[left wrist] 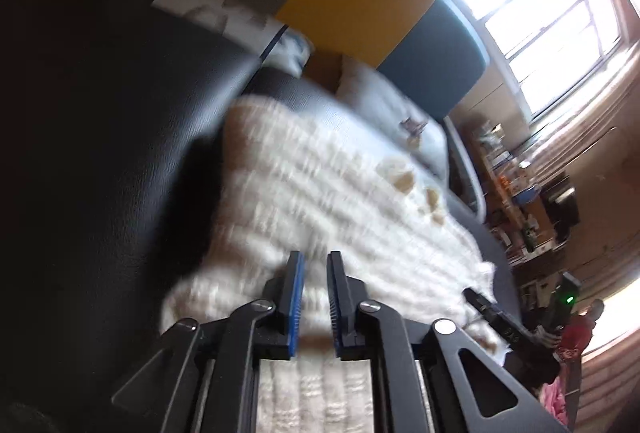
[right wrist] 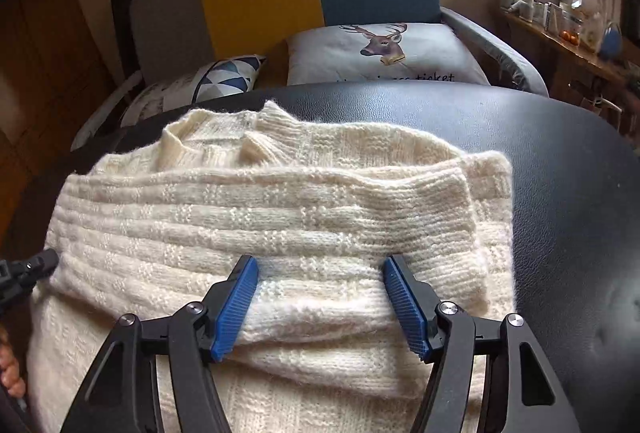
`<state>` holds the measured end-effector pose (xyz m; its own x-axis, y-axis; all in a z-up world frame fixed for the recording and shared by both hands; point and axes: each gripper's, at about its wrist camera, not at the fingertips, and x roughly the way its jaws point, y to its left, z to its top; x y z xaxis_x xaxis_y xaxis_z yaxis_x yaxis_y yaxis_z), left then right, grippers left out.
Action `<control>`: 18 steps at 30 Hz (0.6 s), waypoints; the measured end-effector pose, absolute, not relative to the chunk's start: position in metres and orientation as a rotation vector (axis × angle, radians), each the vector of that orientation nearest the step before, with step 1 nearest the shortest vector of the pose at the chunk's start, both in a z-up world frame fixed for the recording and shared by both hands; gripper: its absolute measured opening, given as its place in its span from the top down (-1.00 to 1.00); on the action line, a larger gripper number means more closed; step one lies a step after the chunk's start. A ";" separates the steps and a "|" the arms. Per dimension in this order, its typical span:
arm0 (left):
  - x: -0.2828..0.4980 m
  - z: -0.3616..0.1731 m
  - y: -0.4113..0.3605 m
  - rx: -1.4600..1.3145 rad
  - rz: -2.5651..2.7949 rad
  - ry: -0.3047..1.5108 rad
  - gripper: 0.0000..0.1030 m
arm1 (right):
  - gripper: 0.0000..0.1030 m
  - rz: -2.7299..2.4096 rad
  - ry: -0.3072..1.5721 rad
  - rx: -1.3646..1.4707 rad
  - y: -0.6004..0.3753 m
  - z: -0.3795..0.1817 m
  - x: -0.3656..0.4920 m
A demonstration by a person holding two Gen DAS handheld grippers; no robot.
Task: Fold clothes
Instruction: 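Release the right gripper and press the folded sweater flat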
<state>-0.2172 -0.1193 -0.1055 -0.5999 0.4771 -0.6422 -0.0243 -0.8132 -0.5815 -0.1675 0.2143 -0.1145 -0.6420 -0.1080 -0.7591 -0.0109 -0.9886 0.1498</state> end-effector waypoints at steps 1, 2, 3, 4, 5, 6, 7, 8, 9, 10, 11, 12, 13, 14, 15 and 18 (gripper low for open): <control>-0.222 -0.098 -0.122 -1.178 2.463 -0.761 0.73 | -0.30 -2.792 -0.220 1.278 0.212 -0.108 -0.168; -0.230 -0.093 -0.124 -1.172 2.465 -0.746 0.73 | -0.30 -2.773 -0.213 1.255 0.204 -0.103 -0.171; -0.240 -0.089 -0.126 -1.169 2.466 -0.731 0.73 | -0.29 -2.748 -0.204 1.232 0.194 -0.098 -0.176; -0.252 -0.090 -0.127 -1.192 2.466 -0.712 0.73 | -0.30 -2.724 -0.195 1.210 0.185 -0.093 -0.180; -0.264 -0.091 -0.126 -1.217 2.466 -0.692 0.73 | -0.30 -2.699 -0.186 1.188 0.175 -0.088 -0.184; -0.276 -0.093 -0.126 -1.243 2.465 -0.673 0.73 | -0.30 -2.674 -0.177 1.166 0.166 -0.083 -0.188; -0.284 -0.100 -0.129 -1.280 2.470 -0.674 0.73 | -0.30 -2.666 -0.149 1.177 0.157 -0.085 -0.194; -0.290 -0.108 -0.132 -1.318 2.476 -0.678 0.73 | -0.30 -2.663 -0.115 1.196 0.149 -0.088 -0.199; -0.297 -0.117 -0.135 -1.356 2.481 -0.682 0.73 | -0.30 -2.660 -0.082 1.215 0.140 -0.092 -0.205; -0.304 -0.125 -0.138 -1.395 2.486 -0.685 0.75 | -0.30 -2.655 -0.068 1.258 0.136 -0.099 -0.212; -0.310 -0.133 -0.141 -1.434 2.490 -0.689 0.75 | -0.30 -2.659 -0.073 1.273 0.136 -0.108 -0.213; -0.309 -0.134 -0.140 -1.419 2.502 -0.670 0.75 | -0.31 -2.667 -0.082 1.278 0.138 -0.117 -0.212; -0.305 -0.134 -0.140 -1.396 2.516 -0.647 0.75 | -0.31 -2.675 -0.091 1.284 0.140 -0.126 -0.212; -0.303 -0.134 -0.139 -1.388 2.528 -0.633 0.75 | -0.31 -2.682 -0.084 1.272 0.140 -0.129 -0.209; -0.303 -0.134 -0.139 -1.384 2.534 -0.630 0.75 | -0.31 -2.689 -0.072 1.256 0.140 -0.130 -0.206; -0.296 -0.125 -0.143 -1.376 2.550 -0.692 0.77 | -0.31 -2.687 -0.087 1.258 0.141 -0.129 -0.207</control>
<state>-0.2964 -0.1429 -0.1249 -0.5626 0.3519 -0.7481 0.0744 -0.8796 -0.4698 -0.2070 0.1411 -0.1288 -0.6284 -0.1808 -0.7566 0.1314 -0.9833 0.1259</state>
